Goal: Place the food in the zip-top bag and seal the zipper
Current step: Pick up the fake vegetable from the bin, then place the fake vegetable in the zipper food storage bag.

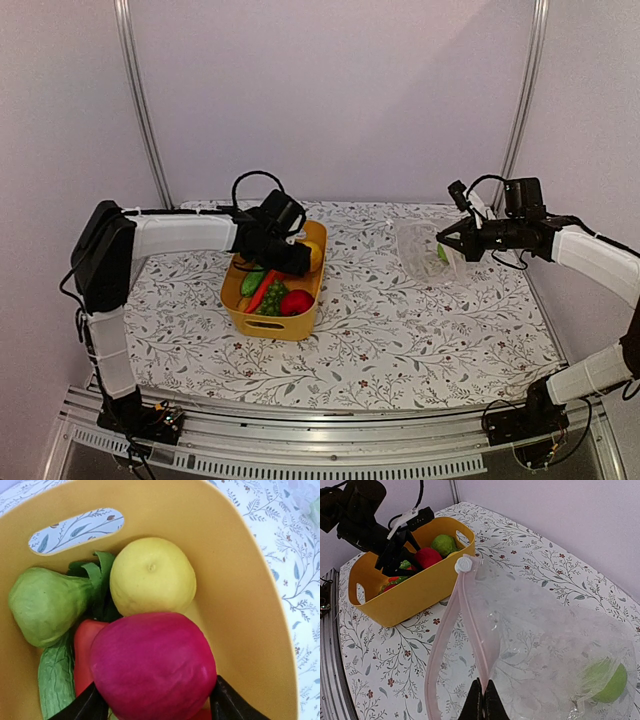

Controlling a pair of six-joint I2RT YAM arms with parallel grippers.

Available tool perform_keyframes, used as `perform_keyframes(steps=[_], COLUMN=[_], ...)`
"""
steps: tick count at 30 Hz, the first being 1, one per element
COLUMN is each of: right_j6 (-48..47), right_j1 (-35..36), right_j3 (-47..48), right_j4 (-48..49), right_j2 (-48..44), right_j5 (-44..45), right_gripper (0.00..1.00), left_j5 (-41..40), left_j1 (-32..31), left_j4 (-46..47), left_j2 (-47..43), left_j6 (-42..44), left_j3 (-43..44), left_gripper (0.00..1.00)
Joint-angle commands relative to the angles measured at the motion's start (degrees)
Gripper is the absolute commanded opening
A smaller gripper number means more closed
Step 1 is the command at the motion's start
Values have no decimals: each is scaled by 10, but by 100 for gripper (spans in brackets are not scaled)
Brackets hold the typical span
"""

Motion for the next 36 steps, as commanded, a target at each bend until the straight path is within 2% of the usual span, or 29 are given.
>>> perform_keyframes(steps=[1,10,18,25,30,36], right_j6=[-7,-9,-8,-7,-4,0], right_j1=[-3,-3,-3,-3,-5,-6], right_j3=[-7,-7,-5,-5,-5,-4], right_j4=[2,0,-2,-2,-2,-3], right_j2=[-8,-11,-11,-14,-18,-17], right_j5=[6,5,2,1,-4,-11], right_gripper=[0,0,0,0,0,0], left_j5=[-23,-28,-9,54,57,38], left_j1=[9,-17,-128,-196,-217,-223], left_j4=[-10,-1,115,223,241,227], left_j2=[-65,-167,-197,-147,-80,6], left_j6=[9,8,52,65,53,24], left_j3=[-10,-18,-5,12,50,140], left_gripper=[66,64,63,63,63,63])
